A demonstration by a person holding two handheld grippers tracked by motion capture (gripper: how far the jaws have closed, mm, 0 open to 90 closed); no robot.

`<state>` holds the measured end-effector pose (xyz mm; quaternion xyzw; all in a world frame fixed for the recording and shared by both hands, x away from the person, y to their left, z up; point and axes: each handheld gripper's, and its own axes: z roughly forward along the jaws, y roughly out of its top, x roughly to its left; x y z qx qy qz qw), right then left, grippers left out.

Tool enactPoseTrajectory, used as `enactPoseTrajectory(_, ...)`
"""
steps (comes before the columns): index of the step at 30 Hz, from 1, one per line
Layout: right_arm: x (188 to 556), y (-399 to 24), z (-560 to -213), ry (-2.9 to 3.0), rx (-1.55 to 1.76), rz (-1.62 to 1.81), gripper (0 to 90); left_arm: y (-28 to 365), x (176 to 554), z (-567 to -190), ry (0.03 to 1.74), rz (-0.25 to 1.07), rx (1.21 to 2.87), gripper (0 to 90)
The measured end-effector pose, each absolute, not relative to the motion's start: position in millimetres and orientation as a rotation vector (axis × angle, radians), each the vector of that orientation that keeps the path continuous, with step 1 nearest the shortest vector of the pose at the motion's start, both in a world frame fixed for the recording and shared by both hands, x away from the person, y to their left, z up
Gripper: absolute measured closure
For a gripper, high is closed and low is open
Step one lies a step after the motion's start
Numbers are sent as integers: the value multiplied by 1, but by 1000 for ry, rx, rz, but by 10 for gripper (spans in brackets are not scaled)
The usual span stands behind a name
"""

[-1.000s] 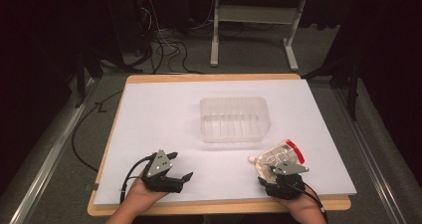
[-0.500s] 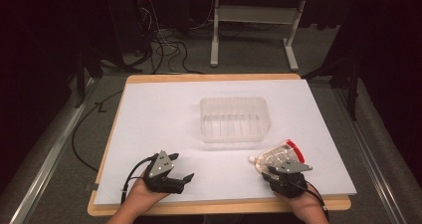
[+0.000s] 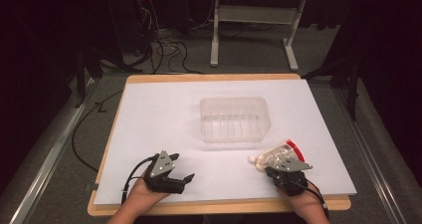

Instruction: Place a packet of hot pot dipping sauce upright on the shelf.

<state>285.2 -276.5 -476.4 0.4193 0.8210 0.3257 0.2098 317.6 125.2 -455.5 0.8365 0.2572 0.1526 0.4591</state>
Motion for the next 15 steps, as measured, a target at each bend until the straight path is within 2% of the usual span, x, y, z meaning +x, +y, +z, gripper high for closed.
enactPoseTrajectory(15, 279, -288, -453, 2175, 1118, 1060, 899, 128, 317, -456, 639, 384, 2062, 168)
